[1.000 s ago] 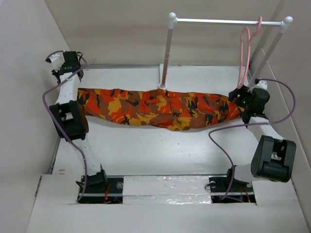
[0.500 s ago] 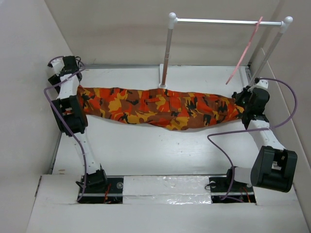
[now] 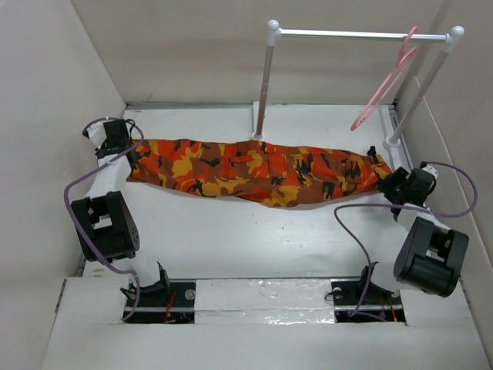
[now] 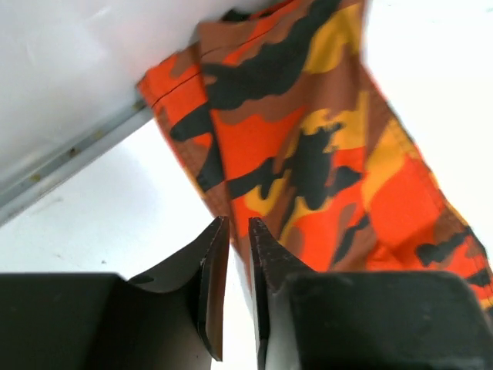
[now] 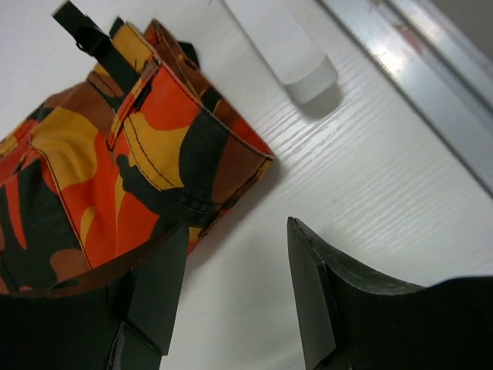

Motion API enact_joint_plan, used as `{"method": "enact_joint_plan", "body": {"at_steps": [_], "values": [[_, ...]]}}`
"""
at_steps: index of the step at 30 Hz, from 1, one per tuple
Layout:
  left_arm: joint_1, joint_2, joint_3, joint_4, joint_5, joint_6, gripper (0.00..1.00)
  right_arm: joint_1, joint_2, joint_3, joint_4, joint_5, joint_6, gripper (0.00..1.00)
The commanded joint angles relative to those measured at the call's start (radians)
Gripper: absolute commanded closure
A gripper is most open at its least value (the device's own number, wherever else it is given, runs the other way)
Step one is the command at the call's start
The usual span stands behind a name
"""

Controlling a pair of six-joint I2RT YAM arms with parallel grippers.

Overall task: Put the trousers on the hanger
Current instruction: Fold the trousers at the center of the board.

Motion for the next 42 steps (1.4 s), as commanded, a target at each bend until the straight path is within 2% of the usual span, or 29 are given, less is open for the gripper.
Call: {"method": "enact_joint_plan", "body": {"at_steps": [1, 2, 3, 4, 6, 9, 12, 13, 15, 18, 20, 21, 23, 26, 27, 29, 31, 32, 36, 39, 42], "values": [[0.027, 0.012, -0.042, -0.007, 0.113, -0.048, 0.82, -0.006, 0.105, 0.067, 0.084, -0.093, 0.044, 0.4], [0.027, 0.017, -0.043, -0.021, 0.111, -0.048, 0.77, -0.006, 0.14, 0.07, 0.114, -0.12, 0.058, 0.4], [0.027, 0.027, -0.053, -0.024, 0.105, -0.047, 0.65, -0.006, 0.206, 0.072, 0.159, -0.184, 0.07, 0.4], [0.036, 0.034, -0.059, -0.026, 0.105, -0.047, 0.62, -0.006, 0.24, 0.082, 0.188, -0.203, 0.081, 0.4], [0.061, 0.066, -0.069, -0.021, 0.134, -0.045, 0.55, 0.005, 0.321, 0.099, 0.216, -0.252, 0.117, 0.41], [0.091, 0.118, -0.065, -0.024, 0.18, -0.051, 0.56, 0.014, 0.363, 0.099, 0.286, -0.269, 0.174, 0.47], [0.104, 0.179, -0.045, -0.026, 0.192, -0.053, 0.56, 0.036, 0.381, 0.111, 0.297, -0.25, 0.199, 0.65], [0.104, 0.202, -0.036, -0.024, 0.191, -0.051, 0.56, 0.036, 0.384, 0.111, 0.312, -0.247, 0.208, 0.82], [0.104, 0.231, -0.002, -0.02, 0.194, -0.051, 0.55, 0.036, 0.377, 0.09, 0.344, -0.243, 0.229, 1.0], [0.104, 0.257, 0.018, -0.001, 0.202, -0.057, 0.55, 0.011, 0.323, 0.046, 0.386, -0.234, 0.236, 1.0], [0.104, 0.273, 0.024, 0.013, 0.206, -0.059, 0.55, -0.002, 0.267, 0.023, 0.348, -0.207, 0.22, 1.0], [0.104, 0.29, 0.035, 0.013, 0.202, -0.063, 0.61, -0.015, 0.189, 0.012, 0.313, -0.173, 0.185, 1.0], [0.104, 0.302, 0.046, 0.019, 0.196, -0.067, 0.65, -0.029, 0.1, 0.009, 0.176, -0.113, 0.141, 1.0], [0.104, 0.317, 0.072, 0.022, 0.171, -0.057, 0.84, -0.07, -0.078, -0.016, 0.034, -0.033, 0.055, 1.0], [0.09, 0.32, 0.085, 0.02, 0.151, -0.057, 0.93, -0.085, -0.12, -0.028, 0.009, -0.015, 0.029, 1.0], [0.078, 0.319, 0.098, 0.016, 0.136, -0.051, 1.0, -0.149, -0.217, -0.077, -0.036, -0.012, 0.007, 1.0], [0.065, 0.302, 0.098, 0.017, 0.101, -0.051, 1.0, -0.223, -0.282, -0.127, -0.091, -0.05, -0.036, 1.0], [0.065, 0.294, 0.09, 0.017, 0.088, -0.057, 1.0, -0.309, -0.3, -0.146, -0.105, -0.071, -0.054, 1.0], [0.056, 0.221, 0.023, 0.016, -0.002, -0.057, 1.0, -0.458, -0.399, -0.186, -0.209, -0.182, -0.146, 1.0], [0.056, 0.137, -0.04, -0.001, -0.08, -0.062, 1.0, -0.486, -0.516, -0.157, -0.345, -0.179, -0.186, 1.0], [0.056, 0.023, -0.136, 0.006, -0.096, -0.065, 1.0, -0.513, -0.635, -0.105, -0.47, -0.153, -0.237, 1.0]]}}
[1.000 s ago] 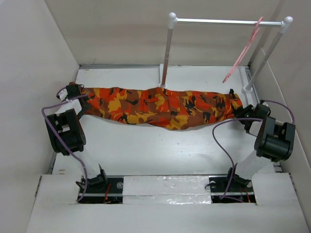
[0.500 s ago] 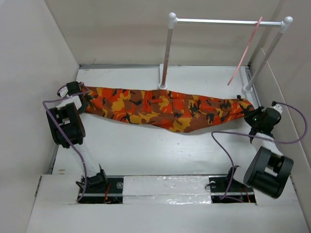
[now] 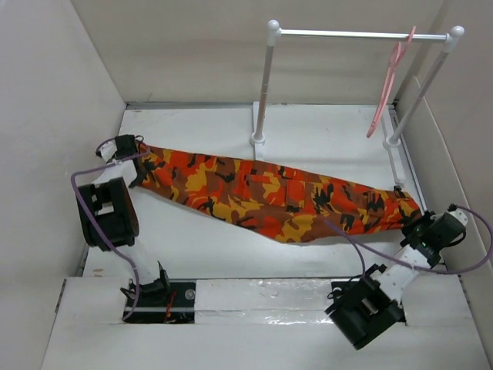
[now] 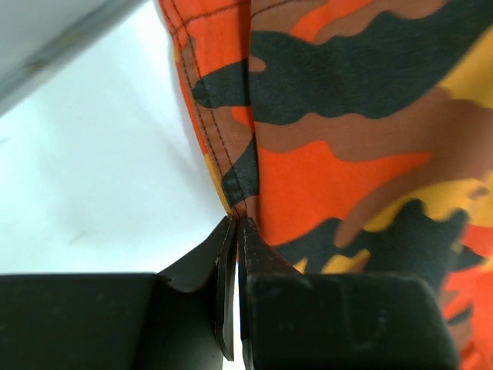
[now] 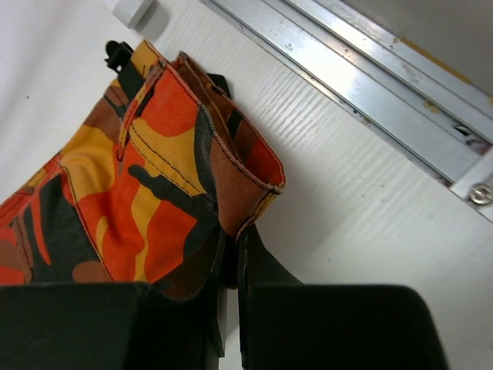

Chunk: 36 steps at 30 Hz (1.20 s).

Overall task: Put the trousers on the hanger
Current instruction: Fold the trousers at the center of the board.

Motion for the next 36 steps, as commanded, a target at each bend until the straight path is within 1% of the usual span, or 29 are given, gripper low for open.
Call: {"method": "enact_joint_plan", "body": {"at_steps": [1, 2, 3, 4, 5, 6, 7, 9, 10, 11, 12, 14, 15, 16, 17, 18, 19, 20, 21, 22, 24, 25, 26, 27, 28, 29, 33, 34, 36], "values": [[0.028, -0.179, -0.088, 0.024, -0.152, 0.007, 1.0, -0.046, -0.119, 0.105, -0.11, 0.058, -0.119, 0.97], [0.028, -0.197, -0.111, 0.052, -0.137, 0.017, 1.0, -0.047, -0.134, 0.117, -0.127, 0.058, -0.131, 0.84], [0.028, -0.205, -0.108, 0.028, -0.128, 0.018, 1.0, -0.047, -0.127, 0.116, -0.128, 0.034, -0.14, 0.68], [0.028, -0.195, -0.093, -0.009, -0.131, -0.003, 0.89, -0.047, -0.11, 0.099, -0.08, -0.036, -0.133, 0.44], [0.028, -0.184, -0.077, -0.058, -0.124, 0.006, 0.76, -0.047, -0.092, 0.09, -0.063, -0.062, -0.129, 0.3], [0.028, -0.173, -0.053, -0.092, -0.143, 0.0, 0.55, -0.047, -0.075, 0.091, -0.052, -0.092, -0.135, 0.2], [0.028, -0.181, -0.051, -0.109, -0.158, -0.02, 0.46, -0.047, -0.05, 0.122, -0.085, -0.134, -0.149, 0.17], [0.028, -0.231, -0.085, -0.078, -0.131, -0.019, 0.39, -0.024, -0.046, 0.151, -0.086, -0.182, -0.163, 0.14], [0.028, -0.297, -0.092, -0.065, -0.12, -0.02, 0.39, 0.01, -0.049, 0.147, -0.029, -0.249, -0.154, 0.15], [0.028, -0.356, -0.1, -0.043, -0.114, -0.023, 0.41, 0.094, -0.052, 0.143, -0.004, -0.282, -0.13, 0.17], [0.028, -0.357, -0.102, -0.042, -0.117, -0.026, 0.41, 0.14, -0.059, 0.148, 0.006, -0.303, -0.123, 0.21], [0.028, -0.414, -0.105, -0.042, -0.123, -0.032, 0.42, 0.253, -0.104, 0.159, 0.062, -0.327, -0.1, 0.33], [0.028, -0.426, -0.114, -0.04, -0.13, -0.041, 0.44, 0.383, -0.113, 0.168, 0.072, -0.328, -0.09, 0.44], [0.028, -0.437, -0.119, -0.038, -0.14, -0.049, 0.47, 0.456, -0.121, 0.177, 0.071, -0.316, -0.09, 0.55], [0.028, -0.438, -0.122, -0.038, -0.146, -0.057, 0.5, 0.533, -0.124, 0.183, 0.069, -0.301, -0.09, 0.71], [0.028, -0.435, -0.12, -0.032, -0.143, -0.06, 0.52, 0.693, -0.122, 0.182, 0.075, -0.279, -0.093, 0.8], [0.028, -0.42, -0.117, -0.02, -0.131, -0.051, 0.53, 0.775, -0.116, 0.176, 0.115, -0.246, -0.094, 0.95], [0.028, -0.405, -0.105, -0.017, -0.123, -0.048, 0.54, 0.853, -0.104, 0.17, 0.129, -0.224, -0.096, 0.99], [0.018, -0.383, -0.068, -0.017, -0.114, -0.039, 0.58, 0.928, -0.058, 0.177, 0.143, -0.203, -0.115, 1.0], [-0.002, -0.331, -0.042, -0.025, -0.121, -0.013, 0.65, 1.081, -0.028, 0.188, 0.166, -0.16, -0.129, 1.0], [-0.056, -0.264, 0.022, -0.043, -0.179, 0.0, 0.83, 1.232, 0.09, 0.232, 0.171, -0.086, -0.183, 1.0], [-0.07, -0.241, 0.038, -0.029, -0.18, 0.042, 0.88, 1.306, 0.136, 0.29, 0.196, 0.005, -0.201, 1.0], [-0.082, -0.222, 0.061, -0.04, -0.189, 0.044, 0.93, 1.429, 0.189, 0.326, 0.203, 0.043, -0.223, 1.0], [-0.091, -0.201, 0.097, -0.037, -0.207, 0.046, 0.97, 1.476, 0.248, 0.368, 0.197, 0.077, -0.291, 1.0], [-0.103, -0.164, 0.108, -0.023, -0.194, 0.091, 0.97, 1.512, 0.372, 0.466, 0.185, 0.075, -0.321, 1.0], [-0.104, -0.141, 0.13, -0.022, -0.178, 0.104, 0.96, 1.553, 0.434, 0.52, 0.137, 0.077, -0.349, 1.0], [-0.104, 0.015, 0.309, -0.127, -0.212, 0.127, 0.84, 1.563, 0.687, 0.705, 0.171, -0.023, -0.438, 1.0], [-0.104, 0.026, 0.323, -0.129, -0.215, 0.151, 0.81, 1.563, 0.771, 0.775, 0.171, -0.053, -0.444, 0.93], [-0.104, 0.052, 0.345, -0.123, -0.215, 0.173, 0.76, 1.563, 0.856, 0.846, 0.162, -0.087, -0.458, 0.83]]}}
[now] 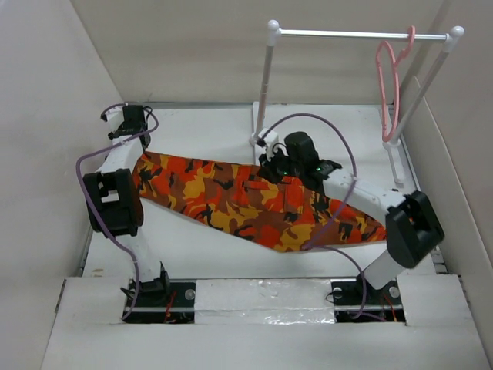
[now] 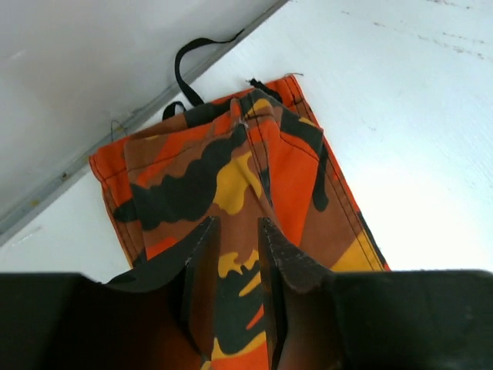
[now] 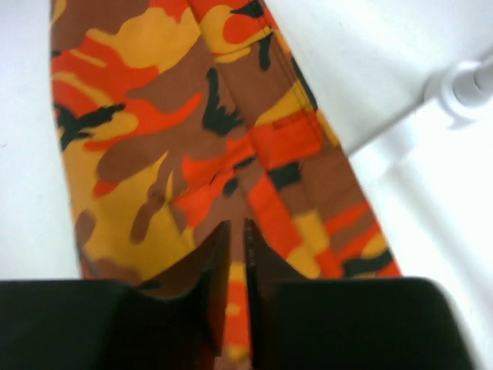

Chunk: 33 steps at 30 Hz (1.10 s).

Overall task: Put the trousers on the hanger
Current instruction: Fold the trousers at the center of the board.

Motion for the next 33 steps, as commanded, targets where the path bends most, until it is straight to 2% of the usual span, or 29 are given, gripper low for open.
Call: {"method": "enact_joint_plan", "body": {"at_steps": [1, 2, 3, 8, 11, 14, 23, 25, 30, 32, 33], "values": [[0.009, 0.02, 0.067, -0.045, -0.043, 0.074, 0.75, -0.003, 0.141, 0.148, 0.014, -0.089, -0.098, 0.78], [0.009, 0.032, 0.08, -0.056, -0.045, 0.083, 0.75, -0.003, 0.181, 0.186, -0.024, -0.101, -0.111, 0.7], [0.009, 0.049, 0.11, -0.068, -0.043, 0.092, 0.7, -0.003, 0.259, 0.251, -0.035, -0.119, -0.13, 0.66], [0.018, 0.126, 0.146, -0.111, -0.048, 0.105, 0.7, -0.013, 0.427, 0.374, -0.062, -0.186, -0.14, 0.57], [0.038, 0.131, 0.13, -0.096, -0.057, 0.114, 0.69, -0.003, 0.482, 0.423, -0.096, -0.18, -0.152, 0.56], [0.047, 0.154, 0.136, -0.098, -0.039, 0.117, 0.6, -0.003, 0.519, 0.443, -0.113, -0.172, -0.154, 0.56], [0.047, 0.215, 0.152, -0.096, -0.039, 0.123, 0.63, -0.003, 0.59, 0.489, -0.145, -0.196, -0.152, 0.56], [0.047, 0.227, 0.156, -0.098, -0.051, 0.125, 0.7, 0.006, 0.593, 0.484, -0.144, -0.202, -0.149, 0.59], [0.047, 0.223, 0.153, -0.099, -0.072, 0.111, 0.96, 0.006, 0.582, 0.474, -0.13, -0.215, -0.137, 0.87], [0.047, 0.207, 0.147, -0.091, -0.08, 0.106, 1.0, 0.006, 0.564, 0.469, -0.124, -0.215, -0.132, 1.0], [0.047, 0.2, 0.144, -0.09, -0.086, 0.102, 1.0, 0.006, 0.557, 0.469, -0.122, -0.215, -0.131, 1.0]]}}
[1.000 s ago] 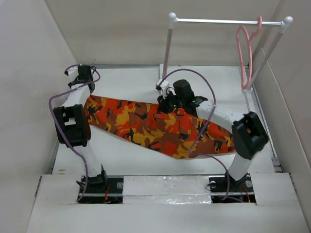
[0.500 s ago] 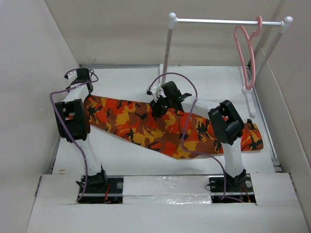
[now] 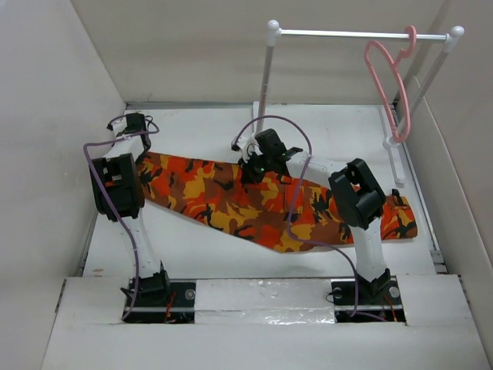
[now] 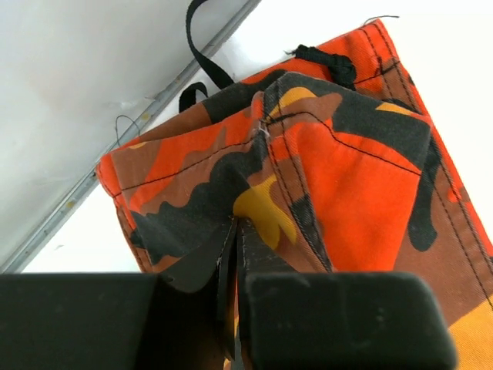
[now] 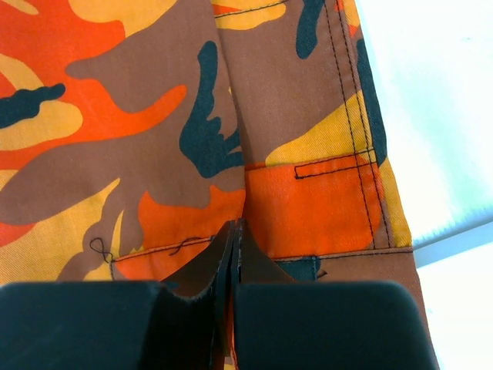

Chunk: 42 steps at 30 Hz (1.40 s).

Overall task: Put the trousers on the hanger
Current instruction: Fold the trousers at the center of the board.

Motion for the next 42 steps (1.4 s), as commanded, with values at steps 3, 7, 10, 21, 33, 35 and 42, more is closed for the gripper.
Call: {"method": "enact_joint_plan", "body": {"at_steps": [3, 7, 10, 21, 33, 35, 42], "values": [[0.001, -0.073, 0.001, 0.006, -0.056, -0.022, 1.0, 0.009, -0.067, 0.01, 0.037, -0.031, 0.014, 1.0], [0.001, -0.125, -0.032, 0.01, -0.088, -0.034, 1.0, -0.002, -0.153, -0.066, 0.12, -0.015, 0.051, 1.0], [0.001, -0.186, -0.06, 0.015, -0.101, -0.053, 1.0, -0.011, -0.209, -0.113, 0.169, -0.012, 0.068, 1.0], [0.001, -0.341, -0.158, 0.085, -0.087, -0.085, 1.0, -0.021, -0.286, -0.163, 0.223, 0.023, 0.085, 1.0], [-0.014, -0.127, 0.03, 0.079, 0.151, -0.007, 0.39, -0.031, -0.174, -0.105, 0.203, 0.011, 0.068, 1.0], [-0.014, -0.099, 0.056, 0.085, 0.149, -0.005, 0.38, -0.031, -0.17, -0.111, 0.208, 0.002, 0.066, 1.0], [-0.014, -0.004, 0.129, 0.061, 0.136, 0.01, 0.47, -0.031, -0.16, -0.122, 0.225, -0.014, 0.071, 1.0]]}}
